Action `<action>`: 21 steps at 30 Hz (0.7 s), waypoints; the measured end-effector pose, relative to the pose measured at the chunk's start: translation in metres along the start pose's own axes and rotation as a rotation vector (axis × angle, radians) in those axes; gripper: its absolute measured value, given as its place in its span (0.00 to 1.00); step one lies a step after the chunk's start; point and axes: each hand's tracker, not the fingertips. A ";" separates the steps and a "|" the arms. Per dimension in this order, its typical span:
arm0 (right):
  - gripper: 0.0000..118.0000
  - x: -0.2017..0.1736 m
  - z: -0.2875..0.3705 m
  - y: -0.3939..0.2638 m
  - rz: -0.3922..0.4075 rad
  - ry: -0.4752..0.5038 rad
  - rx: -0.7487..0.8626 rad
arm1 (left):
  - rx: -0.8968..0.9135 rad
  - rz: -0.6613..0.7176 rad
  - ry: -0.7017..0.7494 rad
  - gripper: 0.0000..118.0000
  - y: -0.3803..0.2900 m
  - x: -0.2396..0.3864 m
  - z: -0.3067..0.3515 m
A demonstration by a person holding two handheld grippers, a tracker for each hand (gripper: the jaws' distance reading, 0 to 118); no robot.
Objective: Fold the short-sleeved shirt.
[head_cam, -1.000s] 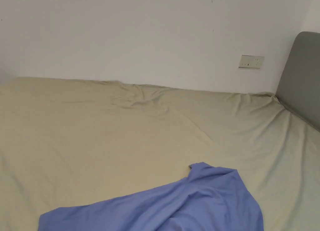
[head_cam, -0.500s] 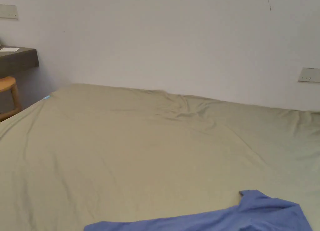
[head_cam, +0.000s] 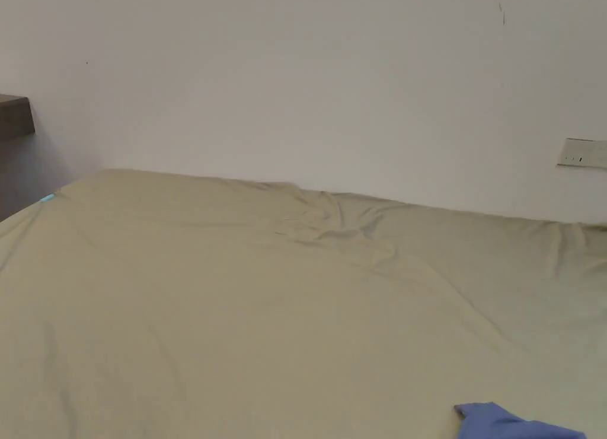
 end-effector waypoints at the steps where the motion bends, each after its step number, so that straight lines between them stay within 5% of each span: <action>1: 0.02 0.000 -0.002 0.001 0.001 0.000 -0.001 | -0.006 -0.010 0.002 0.73 0.000 0.000 -0.006; 7: 0.02 0.002 -0.010 0.005 0.004 0.012 -0.008 | -0.015 -0.211 0.065 0.70 -0.012 0.017 -0.018; 10: 0.02 0.000 -0.012 0.005 0.010 0.020 -0.015 | 0.012 -0.170 0.030 0.54 -0.017 0.023 -0.011; 18: 0.02 -0.005 -0.016 0.006 0.026 0.034 -0.021 | 0.046 -0.125 -0.052 0.54 -0.044 0.018 -0.004; 21: 0.02 -0.003 -0.017 0.006 0.023 0.027 -0.023 | 0.032 -0.128 -0.024 0.42 -0.039 0.019 -0.006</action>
